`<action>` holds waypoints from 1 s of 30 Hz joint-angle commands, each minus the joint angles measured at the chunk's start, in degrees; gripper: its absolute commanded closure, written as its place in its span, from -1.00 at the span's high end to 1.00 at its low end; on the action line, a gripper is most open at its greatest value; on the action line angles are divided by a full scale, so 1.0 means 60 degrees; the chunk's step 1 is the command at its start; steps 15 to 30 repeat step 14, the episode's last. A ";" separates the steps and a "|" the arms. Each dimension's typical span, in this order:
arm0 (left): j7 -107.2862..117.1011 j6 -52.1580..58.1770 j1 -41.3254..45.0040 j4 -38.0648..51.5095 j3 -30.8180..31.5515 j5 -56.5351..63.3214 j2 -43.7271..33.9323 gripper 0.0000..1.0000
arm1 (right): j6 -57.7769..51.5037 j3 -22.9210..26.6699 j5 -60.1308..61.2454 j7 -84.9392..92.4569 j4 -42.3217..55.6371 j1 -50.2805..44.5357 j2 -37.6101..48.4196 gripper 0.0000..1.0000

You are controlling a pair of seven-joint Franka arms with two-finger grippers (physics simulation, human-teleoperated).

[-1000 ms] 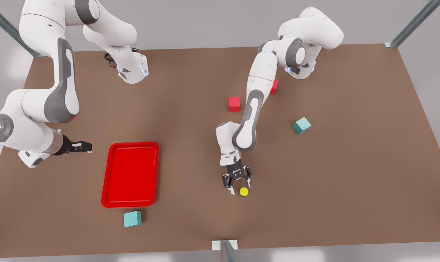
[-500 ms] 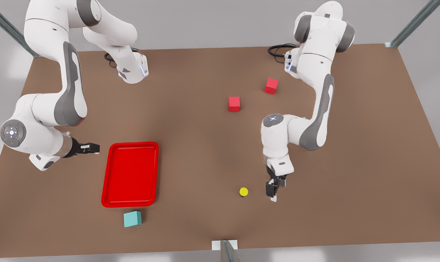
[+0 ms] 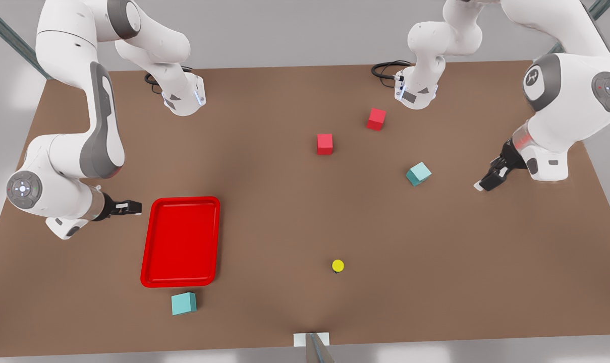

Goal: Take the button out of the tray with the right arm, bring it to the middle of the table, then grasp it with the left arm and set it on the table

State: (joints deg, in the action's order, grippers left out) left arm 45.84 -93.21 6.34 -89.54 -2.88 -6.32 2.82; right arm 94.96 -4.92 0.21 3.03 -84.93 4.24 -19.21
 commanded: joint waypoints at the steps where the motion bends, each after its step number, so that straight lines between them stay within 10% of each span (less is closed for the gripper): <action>1: -0.8064 0.0784 -0.0060 -0.0619 0.0041 0.0203 -0.0544 1.00 | -0.0006 0.0000 0.0009 -0.0050 0.0005 -0.0004 0.0008 1.00; 30: -0.8020 0.0637 -0.0046 -0.0267 0.0012 0.0174 -0.0207 1.00 | -0.0006 0.0000 -0.0064 -0.0050 0.0005 -0.0150 -0.0095 1.00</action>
